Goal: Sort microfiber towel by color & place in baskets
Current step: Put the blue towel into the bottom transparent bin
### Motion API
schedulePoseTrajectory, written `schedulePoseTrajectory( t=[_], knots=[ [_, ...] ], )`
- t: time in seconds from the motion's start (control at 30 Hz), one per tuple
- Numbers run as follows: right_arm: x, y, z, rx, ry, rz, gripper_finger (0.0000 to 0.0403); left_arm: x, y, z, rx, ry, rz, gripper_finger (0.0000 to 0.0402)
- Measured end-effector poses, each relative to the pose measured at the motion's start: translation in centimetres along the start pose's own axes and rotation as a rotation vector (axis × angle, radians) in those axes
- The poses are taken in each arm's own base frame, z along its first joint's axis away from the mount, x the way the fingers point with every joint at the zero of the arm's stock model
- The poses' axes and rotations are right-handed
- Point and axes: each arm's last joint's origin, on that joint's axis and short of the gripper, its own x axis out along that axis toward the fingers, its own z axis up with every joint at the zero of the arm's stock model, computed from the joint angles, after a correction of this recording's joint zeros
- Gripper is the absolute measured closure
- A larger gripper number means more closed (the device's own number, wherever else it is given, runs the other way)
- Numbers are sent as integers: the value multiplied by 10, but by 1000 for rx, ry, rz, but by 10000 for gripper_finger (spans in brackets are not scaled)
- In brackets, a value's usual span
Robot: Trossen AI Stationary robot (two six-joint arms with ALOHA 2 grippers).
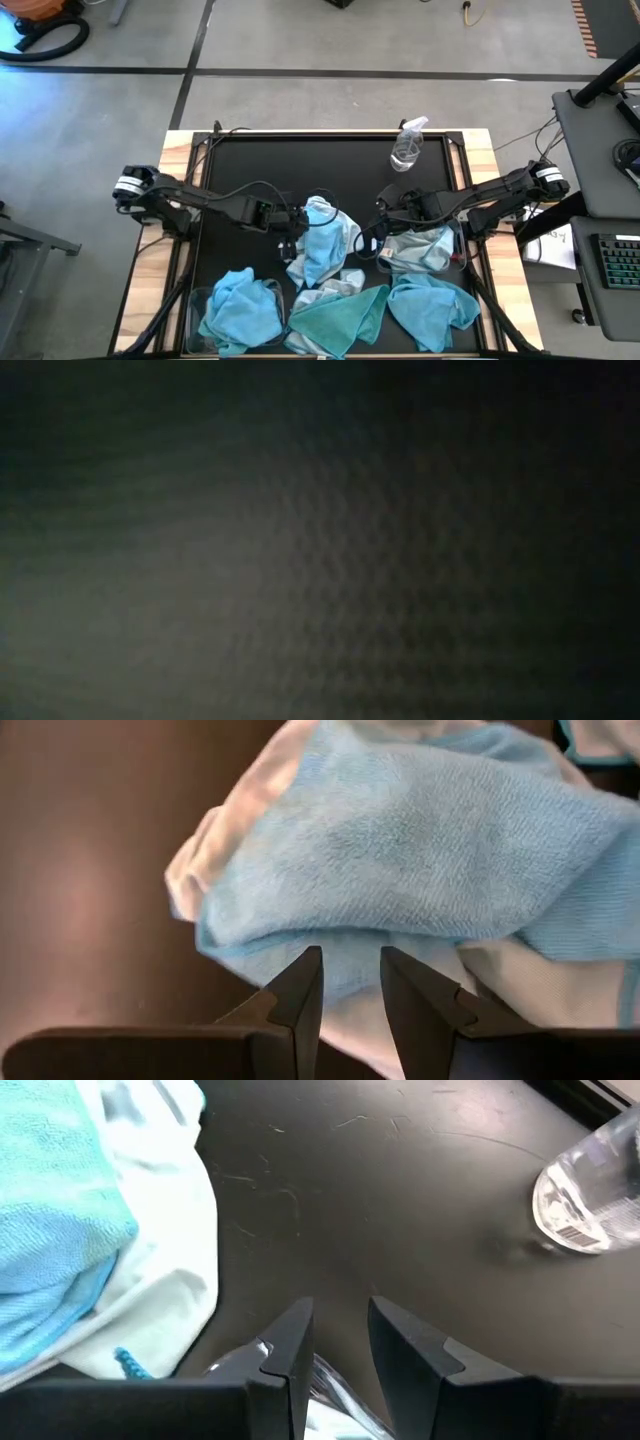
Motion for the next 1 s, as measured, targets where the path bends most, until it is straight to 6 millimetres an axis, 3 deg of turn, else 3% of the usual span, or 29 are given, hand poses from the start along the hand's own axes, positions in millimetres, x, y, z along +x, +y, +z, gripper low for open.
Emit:
schedulePoseTrajectory(
  t=[0.6,1.0],
  knots=[
    [0,0,0,2,-2,3,310,77,6,-6,45,121,-48,313],
    [0,1,1,-3,-7,9,310,85,9,-6,41,129,-60,314]
  ],
)
